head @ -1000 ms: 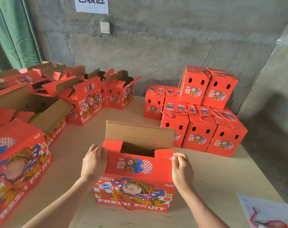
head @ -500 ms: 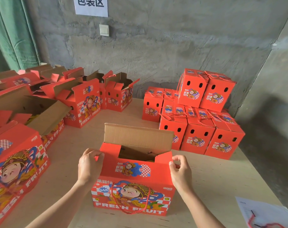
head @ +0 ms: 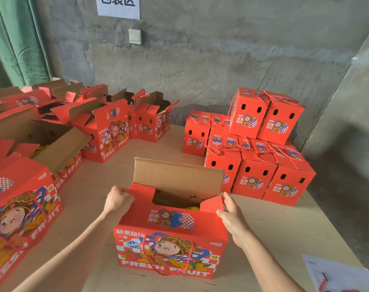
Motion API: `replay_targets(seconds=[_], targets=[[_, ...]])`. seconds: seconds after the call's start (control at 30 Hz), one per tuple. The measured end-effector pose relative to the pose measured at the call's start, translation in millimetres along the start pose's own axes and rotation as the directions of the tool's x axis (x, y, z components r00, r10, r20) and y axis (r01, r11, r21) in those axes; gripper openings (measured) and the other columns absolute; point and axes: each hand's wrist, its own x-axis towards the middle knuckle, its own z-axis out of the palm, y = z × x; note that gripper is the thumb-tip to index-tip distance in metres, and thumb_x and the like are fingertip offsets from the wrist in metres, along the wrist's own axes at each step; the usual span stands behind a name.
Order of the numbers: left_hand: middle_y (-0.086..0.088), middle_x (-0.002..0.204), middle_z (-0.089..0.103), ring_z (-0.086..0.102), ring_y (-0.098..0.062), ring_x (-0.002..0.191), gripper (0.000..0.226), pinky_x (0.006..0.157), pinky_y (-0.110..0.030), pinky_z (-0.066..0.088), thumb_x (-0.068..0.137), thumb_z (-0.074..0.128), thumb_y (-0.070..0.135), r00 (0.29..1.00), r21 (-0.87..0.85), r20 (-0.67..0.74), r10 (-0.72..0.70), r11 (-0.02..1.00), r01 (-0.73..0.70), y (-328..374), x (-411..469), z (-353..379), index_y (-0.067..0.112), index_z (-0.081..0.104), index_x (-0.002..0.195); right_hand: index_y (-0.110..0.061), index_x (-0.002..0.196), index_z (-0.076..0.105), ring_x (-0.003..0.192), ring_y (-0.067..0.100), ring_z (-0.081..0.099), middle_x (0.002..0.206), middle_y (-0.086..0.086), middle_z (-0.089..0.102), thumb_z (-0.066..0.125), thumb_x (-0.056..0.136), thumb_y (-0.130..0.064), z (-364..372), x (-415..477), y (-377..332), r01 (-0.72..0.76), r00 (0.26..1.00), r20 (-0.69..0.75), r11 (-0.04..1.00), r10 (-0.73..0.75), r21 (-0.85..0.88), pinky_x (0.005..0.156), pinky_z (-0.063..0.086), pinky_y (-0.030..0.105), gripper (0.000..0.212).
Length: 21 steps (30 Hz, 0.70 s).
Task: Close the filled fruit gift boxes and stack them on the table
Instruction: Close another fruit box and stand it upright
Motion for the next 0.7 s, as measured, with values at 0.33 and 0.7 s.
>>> replay_targets(seconds=[0.33,0.7], targets=[[-0.014,0.130,0.047,0.052,-0.033,0.111,0.050,0.096,-0.049,0.045,0.082,0.048,0.005,0.998,0.138,-0.010,0.065,0.988,-0.063,-7,-1,7,0.013,0.043,0.131,-0.023,0.149,0.021,0.120,0.022,0.043,0.136,0.005,0.046,0.056,0.085,0.011,-25,21,-16,-0.164,0.954,0.237,0.980,0.186,-0.108,0.101,0.023,0.029,0.080],[-0.004,0.153,0.018,0.018,-0.028,0.137,0.086,0.109,-0.047,0.026,0.075,0.051,0.001,0.832,0.447,-0.055,0.552,0.759,-0.473,-12,-24,7,0.027,0.015,0.149,-0.039,0.132,0.042,0.128,0.016,0.038,0.140,-0.009,0.035,0.059,0.092,-0.008,-27,9,-3,0.025,0.971,0.241,0.992,0.006,-0.127,0.100,0.033,0.033,0.053]])
